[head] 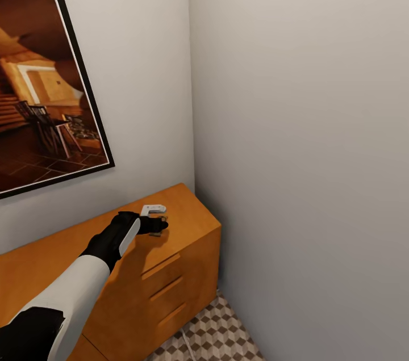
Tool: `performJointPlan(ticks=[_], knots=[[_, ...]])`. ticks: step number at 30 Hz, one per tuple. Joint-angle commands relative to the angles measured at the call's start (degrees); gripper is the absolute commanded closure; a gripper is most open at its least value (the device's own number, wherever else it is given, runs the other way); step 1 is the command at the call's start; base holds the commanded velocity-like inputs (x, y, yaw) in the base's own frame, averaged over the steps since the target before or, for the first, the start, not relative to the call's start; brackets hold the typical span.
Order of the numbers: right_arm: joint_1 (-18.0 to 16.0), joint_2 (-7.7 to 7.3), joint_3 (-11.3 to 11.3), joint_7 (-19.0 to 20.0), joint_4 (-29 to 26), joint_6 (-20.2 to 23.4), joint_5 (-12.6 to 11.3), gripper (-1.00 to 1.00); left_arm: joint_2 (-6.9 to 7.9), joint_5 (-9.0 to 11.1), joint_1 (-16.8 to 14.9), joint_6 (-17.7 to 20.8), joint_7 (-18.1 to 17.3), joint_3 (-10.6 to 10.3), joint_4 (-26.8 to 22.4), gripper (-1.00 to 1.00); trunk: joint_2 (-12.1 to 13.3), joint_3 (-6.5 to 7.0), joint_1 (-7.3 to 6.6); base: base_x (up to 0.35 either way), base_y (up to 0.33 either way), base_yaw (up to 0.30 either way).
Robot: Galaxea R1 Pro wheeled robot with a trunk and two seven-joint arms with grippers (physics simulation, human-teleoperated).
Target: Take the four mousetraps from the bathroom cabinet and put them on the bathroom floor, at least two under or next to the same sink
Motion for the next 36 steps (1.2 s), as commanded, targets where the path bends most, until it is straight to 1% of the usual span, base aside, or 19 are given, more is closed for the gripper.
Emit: performJointPlan(ticks=[1, 16, 27, 36], knots=[[-0.06, 0.02, 0.31, -0.35, 0.07, -0.11, 0.21, 1.0, 0.08, 0.57, -0.05, 0.24, 0.21, -0.3, -0.08, -1.0, -0.12, -0.12, 0.03, 0.0, 0.0, 0.0], [-0.06, 0.02, 0.31, -0.35, 0.07, -0.11, 0.21, 1.0, 0.08, 0.57, -0.05, 0.28, 0.2, -0.3, -0.12, -1.0, -0.12, -0.12, 0.03, 0.002, 0.0, 0.0], [-0.06, 0.02, 0.31, -0.35, 0.07, -0.11, 0.21, 1.0, 0.08, 0.57, -0.05, 0.32, 0.21, -0.3, -0.04, -1.0, -0.12, -0.12, 0.03, 0.107, 0.0, 0.0], [-0.06, 0.02, 0.31, -0.35, 0.07, -0.11, 0.21, 1.0, 0.08, 0.57, -0.05, 0.32, 0.2, -0.3, 0.27, -1.0, -0.12, -0.12, 0.03, 0.019, 0.0, 0.0]])
